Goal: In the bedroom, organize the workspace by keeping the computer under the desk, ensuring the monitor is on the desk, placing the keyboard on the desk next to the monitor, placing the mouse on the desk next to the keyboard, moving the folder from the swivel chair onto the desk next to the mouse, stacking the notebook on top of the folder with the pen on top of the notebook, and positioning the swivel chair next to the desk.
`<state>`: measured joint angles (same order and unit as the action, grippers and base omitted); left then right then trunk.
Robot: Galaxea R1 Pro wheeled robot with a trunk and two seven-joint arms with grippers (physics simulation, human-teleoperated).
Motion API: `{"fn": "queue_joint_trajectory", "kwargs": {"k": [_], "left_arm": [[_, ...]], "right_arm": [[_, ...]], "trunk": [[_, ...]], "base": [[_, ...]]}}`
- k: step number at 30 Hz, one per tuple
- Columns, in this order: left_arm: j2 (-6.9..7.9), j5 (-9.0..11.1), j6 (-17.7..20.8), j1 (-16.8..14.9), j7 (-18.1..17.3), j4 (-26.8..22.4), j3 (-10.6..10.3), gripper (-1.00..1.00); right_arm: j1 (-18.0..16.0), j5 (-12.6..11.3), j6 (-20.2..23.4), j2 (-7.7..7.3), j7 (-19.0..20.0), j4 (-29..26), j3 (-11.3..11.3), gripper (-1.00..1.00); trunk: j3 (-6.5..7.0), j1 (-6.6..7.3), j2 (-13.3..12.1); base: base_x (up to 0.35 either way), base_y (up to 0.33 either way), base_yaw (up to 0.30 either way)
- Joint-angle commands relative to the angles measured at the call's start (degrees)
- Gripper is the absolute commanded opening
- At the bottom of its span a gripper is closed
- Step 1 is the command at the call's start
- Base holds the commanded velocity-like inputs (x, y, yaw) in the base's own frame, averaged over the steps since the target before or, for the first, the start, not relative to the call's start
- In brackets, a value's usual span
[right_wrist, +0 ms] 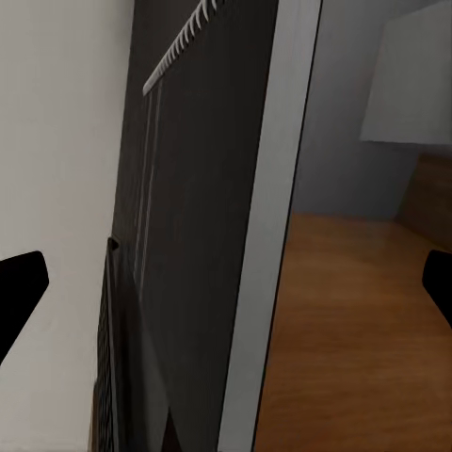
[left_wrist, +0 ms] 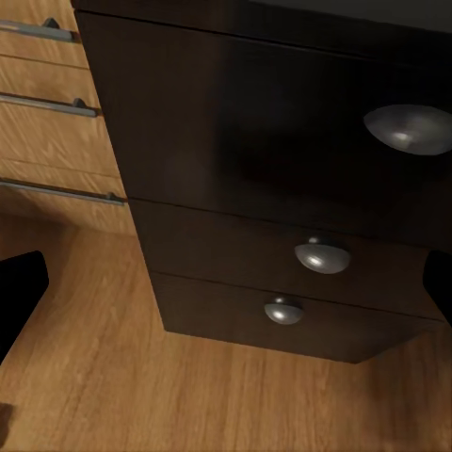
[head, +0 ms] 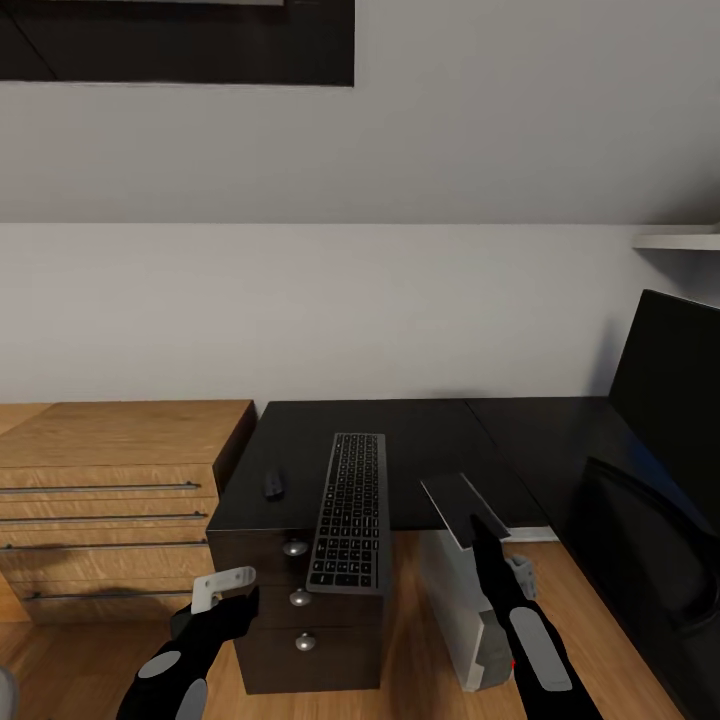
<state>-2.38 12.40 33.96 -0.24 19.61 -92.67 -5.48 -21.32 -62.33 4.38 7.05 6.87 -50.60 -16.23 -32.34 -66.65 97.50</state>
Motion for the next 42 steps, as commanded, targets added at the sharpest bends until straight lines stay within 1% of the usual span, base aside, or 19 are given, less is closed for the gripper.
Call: {"fn": "queue_joint_trajectory", "kwargs": {"k": [1, 10, 16, 23, 33, 38, 42], "left_arm": [[0.02, 0.6, 0.1, 0.0, 0.5, -0.1, -0.1, 1.0], [0.05, 0.6, 0.1, 0.0, 0.5, -0.1, -0.1, 1.0], [0.05, 0.6, 0.1, 0.0, 0.5, -0.1, -0.1, 1.0], [0.01, 0.5, 0.1, 0.0, 0.5, -0.1, -0.1, 1.0], [0.04, 0.5, 0.2, 0.0, 0.5, 0.2, -0.2, 1.0], [0.05, 0.5, 0.1, 0.0, 0.5, 0.3, -0.2, 1.0], [0.05, 0.4, 0.1, 0.0, 0.6, 0.3, -0.2, 1.0]], "right_arm": [[0.0, -0.5, 0.5, 0.07, 0.3, 0.0, -0.3, 1.0], [0.0, -0.5, 0.5, 0.07, 0.3, 0.0, -0.3, 1.0], [0.0, -0.5, 0.5, 0.07, 0.3, 0.0, -0.3, 1.0], [0.0, -0.5, 0.5, 0.07, 0.3, 0.0, -0.2, 1.0], [0.0, -0.2, 0.4, 0.19, 0.4, 0.0, -0.1, 1.0], [0.0, -0.1, 0.4, 0.2, 0.4, -0.1, 0.7, 1.0], [0.0, -0.1, 0.4, 0.18, 0.4, -0.1, 0.9, 1.0]], "trunk": [[-0.05, 0.0, 0.0], [-0.05, 0.0, 0.0], [-0.05, 0.0, 0.0], [-0.05, 0.0, 0.0], [-0.05, 0.0, 0.0], [-0.05, 0.0, 0.0], [0.66, 0.88, -1.6]], "base": [[0.0, 0.0, 0.0], [-0.032, 0.0, 0.0], [-0.245, 0.0, 0.0], [-0.103, 0.0, 0.0], [-0.286, 0.0, 0.0], [-0.159, 0.0, 0.0], [-0.021, 0.0, 0.0]]}}
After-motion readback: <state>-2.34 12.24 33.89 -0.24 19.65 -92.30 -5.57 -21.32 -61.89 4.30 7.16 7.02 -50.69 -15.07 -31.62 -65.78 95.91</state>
